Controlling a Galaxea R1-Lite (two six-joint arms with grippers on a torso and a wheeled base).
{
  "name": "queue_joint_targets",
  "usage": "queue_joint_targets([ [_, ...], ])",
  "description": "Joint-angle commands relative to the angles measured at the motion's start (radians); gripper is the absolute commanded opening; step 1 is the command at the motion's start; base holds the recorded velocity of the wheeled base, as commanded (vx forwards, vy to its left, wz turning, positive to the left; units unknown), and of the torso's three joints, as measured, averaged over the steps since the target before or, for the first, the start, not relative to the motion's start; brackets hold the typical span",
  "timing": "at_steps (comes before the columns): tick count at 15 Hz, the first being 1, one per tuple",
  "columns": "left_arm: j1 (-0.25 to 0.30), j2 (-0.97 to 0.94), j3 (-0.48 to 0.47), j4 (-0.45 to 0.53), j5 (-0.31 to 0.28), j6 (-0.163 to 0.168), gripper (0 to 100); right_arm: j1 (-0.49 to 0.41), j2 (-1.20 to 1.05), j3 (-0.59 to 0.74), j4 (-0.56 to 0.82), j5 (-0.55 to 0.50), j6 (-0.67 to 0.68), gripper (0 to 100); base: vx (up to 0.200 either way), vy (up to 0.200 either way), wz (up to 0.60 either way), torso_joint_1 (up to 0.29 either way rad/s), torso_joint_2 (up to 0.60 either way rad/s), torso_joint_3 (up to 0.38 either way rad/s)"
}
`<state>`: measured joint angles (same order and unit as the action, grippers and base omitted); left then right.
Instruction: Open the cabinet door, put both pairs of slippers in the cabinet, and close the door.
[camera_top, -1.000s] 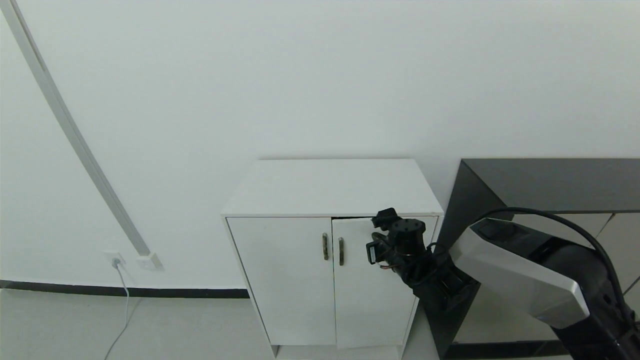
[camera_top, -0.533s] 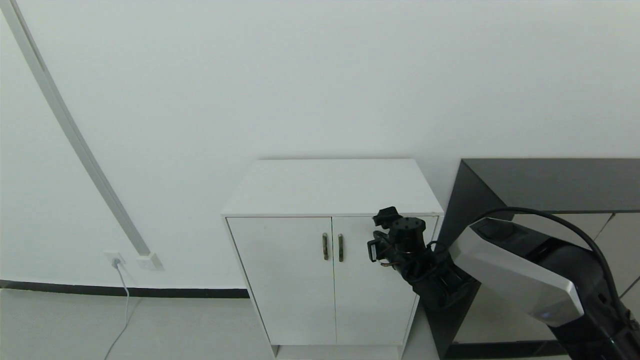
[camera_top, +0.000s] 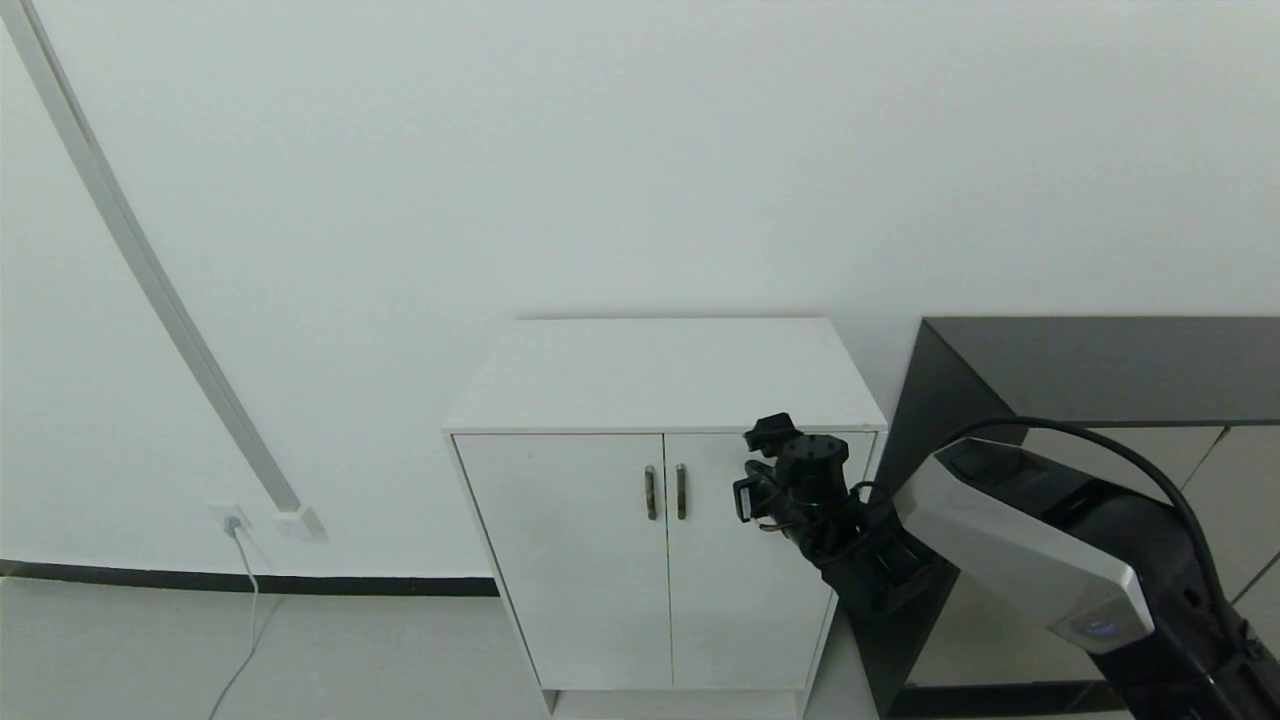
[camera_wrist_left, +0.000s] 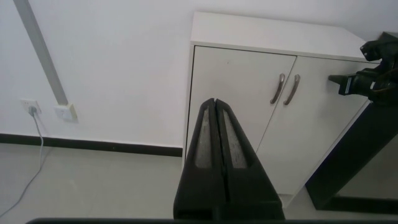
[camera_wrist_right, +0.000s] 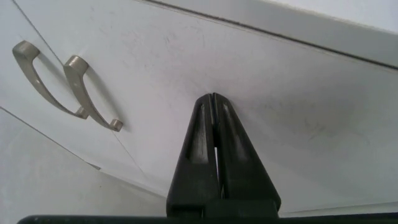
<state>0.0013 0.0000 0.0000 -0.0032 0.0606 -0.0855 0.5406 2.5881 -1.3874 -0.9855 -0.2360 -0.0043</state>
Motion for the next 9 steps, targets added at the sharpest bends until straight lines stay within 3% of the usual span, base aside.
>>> queue_joint_targets([
  [1,0.0,0.0,0.0,0.0,0.001,0.0,0,0.001,0.003,0.001,-0.002,0.0,0.0,0,0.0,0.0,0.0,0.0,0.0,0.0],
  [5,0.0,0.0,0.0,-0.001,0.001,-0.002,0,0.004,-0.022,0.044,-0.025,-0.006,0.0,0,0.0,0.0,0.0,0.0,0.0,0.0],
  [9,0.0,0.0,0.0,-0.001,0.001,-0.002,0,0.001,-0.123,0.24,-0.131,-0.008,-0.011,0,0.0,0.0,0.0,0.0,0.0,0.0],
])
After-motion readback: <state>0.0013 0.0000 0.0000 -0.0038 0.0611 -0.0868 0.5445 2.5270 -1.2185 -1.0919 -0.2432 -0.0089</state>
